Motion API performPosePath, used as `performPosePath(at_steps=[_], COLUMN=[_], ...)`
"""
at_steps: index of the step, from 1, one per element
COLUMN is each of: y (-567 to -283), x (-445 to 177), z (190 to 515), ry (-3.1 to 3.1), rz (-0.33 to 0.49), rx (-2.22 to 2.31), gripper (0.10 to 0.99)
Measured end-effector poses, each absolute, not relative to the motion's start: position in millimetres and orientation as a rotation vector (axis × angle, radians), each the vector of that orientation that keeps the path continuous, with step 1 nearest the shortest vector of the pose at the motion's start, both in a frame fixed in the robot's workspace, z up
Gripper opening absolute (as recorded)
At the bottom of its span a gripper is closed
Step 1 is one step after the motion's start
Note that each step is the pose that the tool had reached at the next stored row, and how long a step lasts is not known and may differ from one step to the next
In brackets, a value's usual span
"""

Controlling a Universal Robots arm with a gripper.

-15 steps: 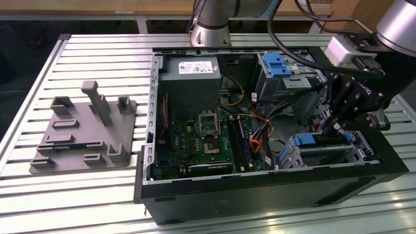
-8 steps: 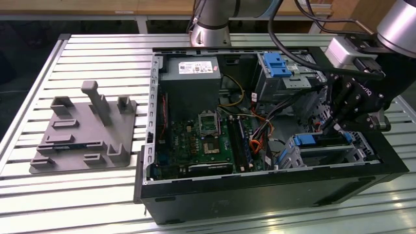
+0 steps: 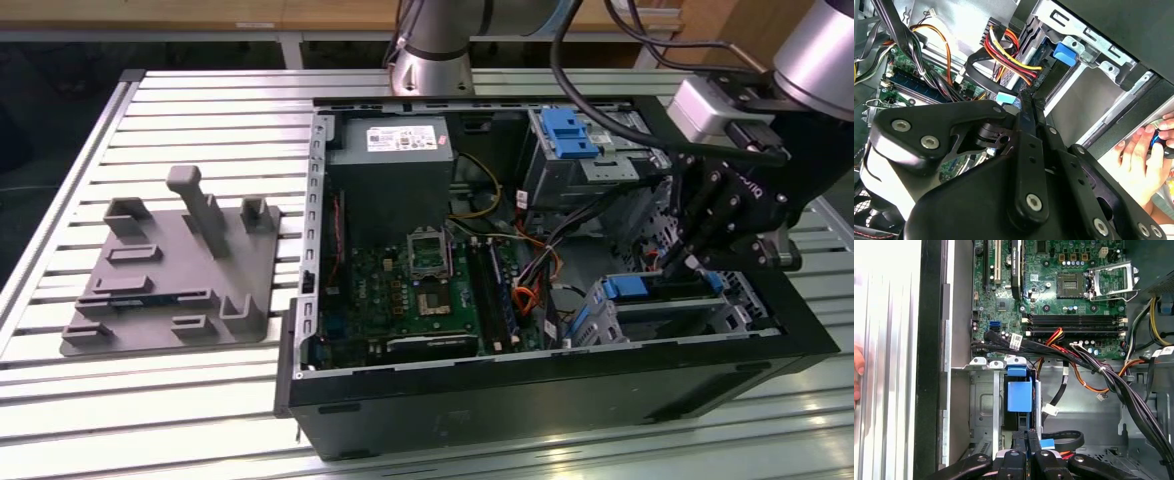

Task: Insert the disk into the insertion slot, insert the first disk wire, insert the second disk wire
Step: 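Insert the second disk wire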

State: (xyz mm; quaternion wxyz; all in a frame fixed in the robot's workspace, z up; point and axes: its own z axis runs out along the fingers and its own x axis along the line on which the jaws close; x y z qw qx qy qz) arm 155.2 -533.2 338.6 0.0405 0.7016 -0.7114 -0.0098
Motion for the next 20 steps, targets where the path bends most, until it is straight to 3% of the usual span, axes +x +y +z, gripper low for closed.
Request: performPosePath(at_steps=[20], y=[-533.3], x=[156.4], z=[333.7], ry=[-2.179], rz=[-0.03], rx=[2.149], gripper=[0.141])
